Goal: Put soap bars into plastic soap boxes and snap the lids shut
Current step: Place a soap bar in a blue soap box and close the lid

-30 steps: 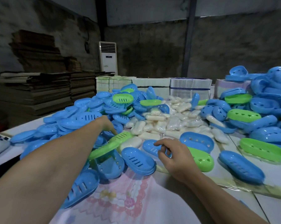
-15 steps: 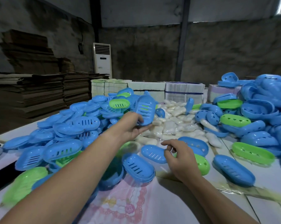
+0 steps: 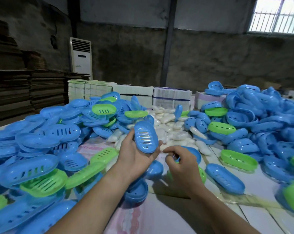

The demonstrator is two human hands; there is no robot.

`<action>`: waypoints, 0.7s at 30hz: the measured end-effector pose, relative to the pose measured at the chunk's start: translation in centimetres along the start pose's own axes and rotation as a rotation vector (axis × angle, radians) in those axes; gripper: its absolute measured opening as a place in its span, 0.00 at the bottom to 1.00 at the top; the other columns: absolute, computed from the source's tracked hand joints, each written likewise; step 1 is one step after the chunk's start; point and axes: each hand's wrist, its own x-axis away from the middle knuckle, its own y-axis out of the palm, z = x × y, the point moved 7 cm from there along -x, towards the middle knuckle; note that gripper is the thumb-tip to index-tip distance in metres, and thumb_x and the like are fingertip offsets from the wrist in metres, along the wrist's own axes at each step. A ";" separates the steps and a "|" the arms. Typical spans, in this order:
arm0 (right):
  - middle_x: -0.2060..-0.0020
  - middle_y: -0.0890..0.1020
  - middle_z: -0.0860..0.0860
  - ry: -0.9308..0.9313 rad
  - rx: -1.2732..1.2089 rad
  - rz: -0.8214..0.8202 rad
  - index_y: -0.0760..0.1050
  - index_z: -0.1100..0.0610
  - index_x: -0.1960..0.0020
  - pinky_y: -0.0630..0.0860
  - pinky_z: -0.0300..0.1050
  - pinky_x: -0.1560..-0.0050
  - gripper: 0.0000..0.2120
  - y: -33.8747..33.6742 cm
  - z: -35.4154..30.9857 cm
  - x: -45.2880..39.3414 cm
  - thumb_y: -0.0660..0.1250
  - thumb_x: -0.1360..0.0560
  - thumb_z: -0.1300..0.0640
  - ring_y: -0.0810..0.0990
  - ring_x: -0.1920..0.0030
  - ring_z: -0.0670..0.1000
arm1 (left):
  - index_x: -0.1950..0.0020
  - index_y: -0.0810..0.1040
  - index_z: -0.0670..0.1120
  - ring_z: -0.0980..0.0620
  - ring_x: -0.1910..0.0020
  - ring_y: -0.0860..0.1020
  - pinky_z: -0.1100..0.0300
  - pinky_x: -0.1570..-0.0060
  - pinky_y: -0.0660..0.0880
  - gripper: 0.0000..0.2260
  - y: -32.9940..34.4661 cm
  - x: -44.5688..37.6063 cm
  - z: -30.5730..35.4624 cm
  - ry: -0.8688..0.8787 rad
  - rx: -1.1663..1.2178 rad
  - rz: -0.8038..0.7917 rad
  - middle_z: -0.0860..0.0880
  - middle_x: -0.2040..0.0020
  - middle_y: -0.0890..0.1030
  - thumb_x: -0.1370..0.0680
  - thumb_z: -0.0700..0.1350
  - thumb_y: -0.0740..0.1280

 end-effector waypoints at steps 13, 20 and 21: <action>0.32 0.71 0.56 0.197 0.686 -0.315 0.65 0.48 0.26 0.67 0.56 0.35 0.28 2.5 5.0 -9.8 0.65 0.25 0.49 0.66 0.32 0.61 | 0.24 0.72 0.47 0.41 0.42 0.81 0.54 0.55 0.76 0.25 -0.2 0.1 0.3 0.070 -0.044 0.069 0.40 0.39 0.80 0.18 0.58 0.62; 0.22 0.59 0.54 0.348 0.895 -0.583 0.53 0.42 0.22 0.55 0.66 0.26 0.33 5.3 9.2 -11.1 0.60 0.24 0.48 0.51 0.22 0.64 | 0.26 0.72 0.53 0.41 0.40 0.82 0.48 0.49 0.80 0.22 -0.8 -0.3 0.7 0.143 -0.019 0.106 0.40 0.39 0.81 0.19 0.55 0.67; 0.23 0.61 0.53 0.339 0.933 -0.594 0.56 0.42 0.23 0.55 0.66 0.26 0.31 5.5 9.3 -11.2 0.60 0.24 0.49 0.51 0.23 0.64 | 0.27 0.72 0.54 0.41 0.42 0.83 0.48 0.48 0.80 0.21 -0.8 -0.3 0.8 0.150 -0.029 0.102 0.40 0.39 0.81 0.19 0.55 0.67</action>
